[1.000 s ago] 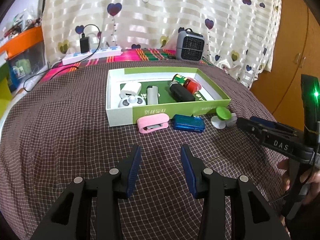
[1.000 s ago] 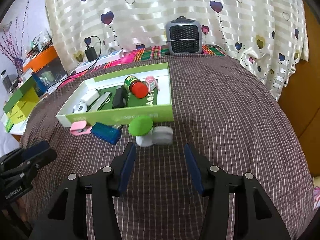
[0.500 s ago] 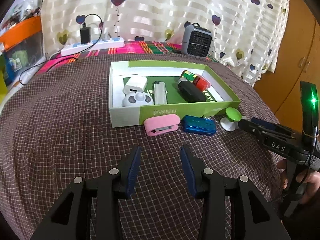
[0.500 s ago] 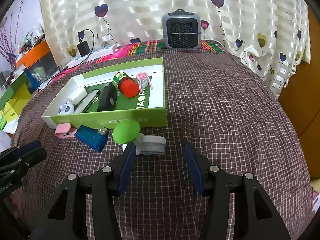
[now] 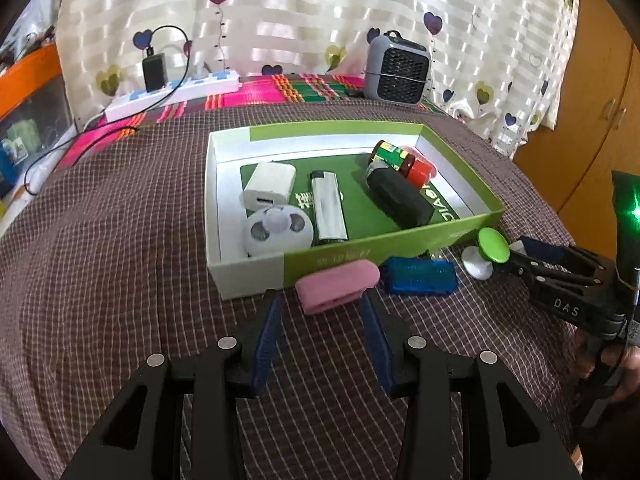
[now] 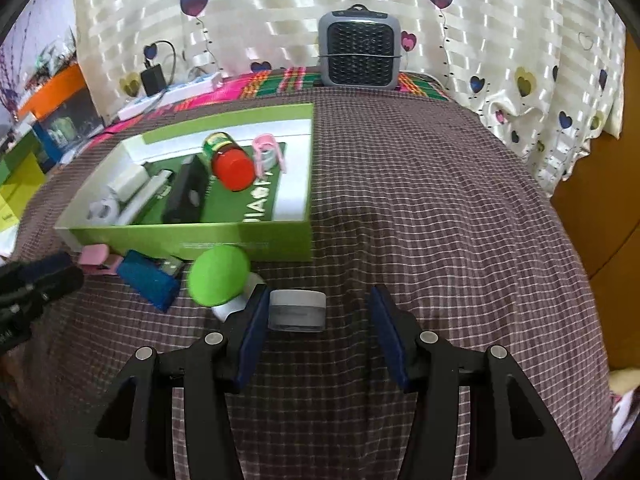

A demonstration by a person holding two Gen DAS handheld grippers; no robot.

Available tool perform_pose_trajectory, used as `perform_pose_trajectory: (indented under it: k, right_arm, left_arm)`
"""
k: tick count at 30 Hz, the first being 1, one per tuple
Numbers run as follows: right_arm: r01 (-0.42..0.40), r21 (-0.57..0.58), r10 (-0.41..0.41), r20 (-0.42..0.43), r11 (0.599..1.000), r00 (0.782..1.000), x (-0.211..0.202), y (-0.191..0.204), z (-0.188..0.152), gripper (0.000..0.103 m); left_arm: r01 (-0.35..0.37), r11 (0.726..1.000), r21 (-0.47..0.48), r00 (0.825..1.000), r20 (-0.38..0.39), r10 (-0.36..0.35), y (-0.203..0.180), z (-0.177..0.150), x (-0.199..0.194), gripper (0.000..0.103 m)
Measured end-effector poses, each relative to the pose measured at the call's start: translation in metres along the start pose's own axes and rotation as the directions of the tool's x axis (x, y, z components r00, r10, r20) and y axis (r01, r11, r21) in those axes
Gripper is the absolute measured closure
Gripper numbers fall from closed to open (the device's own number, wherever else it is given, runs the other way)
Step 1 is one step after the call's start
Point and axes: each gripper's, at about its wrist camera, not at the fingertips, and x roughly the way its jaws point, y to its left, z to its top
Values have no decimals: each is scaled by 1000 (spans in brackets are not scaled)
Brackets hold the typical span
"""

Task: Organize rigid objects
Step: 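Close the right gripper on the small white jar while the left gripper approaches the pink stapler, then grasp the pink stapler with the left gripper while the right gripper holds the white jar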

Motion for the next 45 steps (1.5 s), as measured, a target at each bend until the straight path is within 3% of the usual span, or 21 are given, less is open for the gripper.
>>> perform_pose_trajectory:
  k: [8,20,25,34,37,45]
  right_arm:
    - [-28,10,28,-9,1000,1000,2,-6,0,51]
    - [-31,12,31,6,999,1000,-2,-8,0,70]
    - [-37,16,37,19,999,999,-6,-10,-1,73]
    - [-51,7,51,31,999,998,-11,-10,-4,74]
    - [-64,10,64,34,998,997,-14,-10,-5,74]
    - [-76,11,76,33,997,997,-17,-11,-8,74]
  left_arm:
    - [41,999,29,999,-17,-41,-10,0,9,62]
    - [118,990,78,993,-20,-117,-37,-13,-4,62]
    - [128,987,98,992,-26,-126,-44,-15,-6,62]
    - [31,992,125,999,6,-32,-32,-2,-6,62]
    - [5,991,136,999,-33,0,-30,3,7,62]
    - [-1,982,189,998,-60,13,-37,4,23,62]
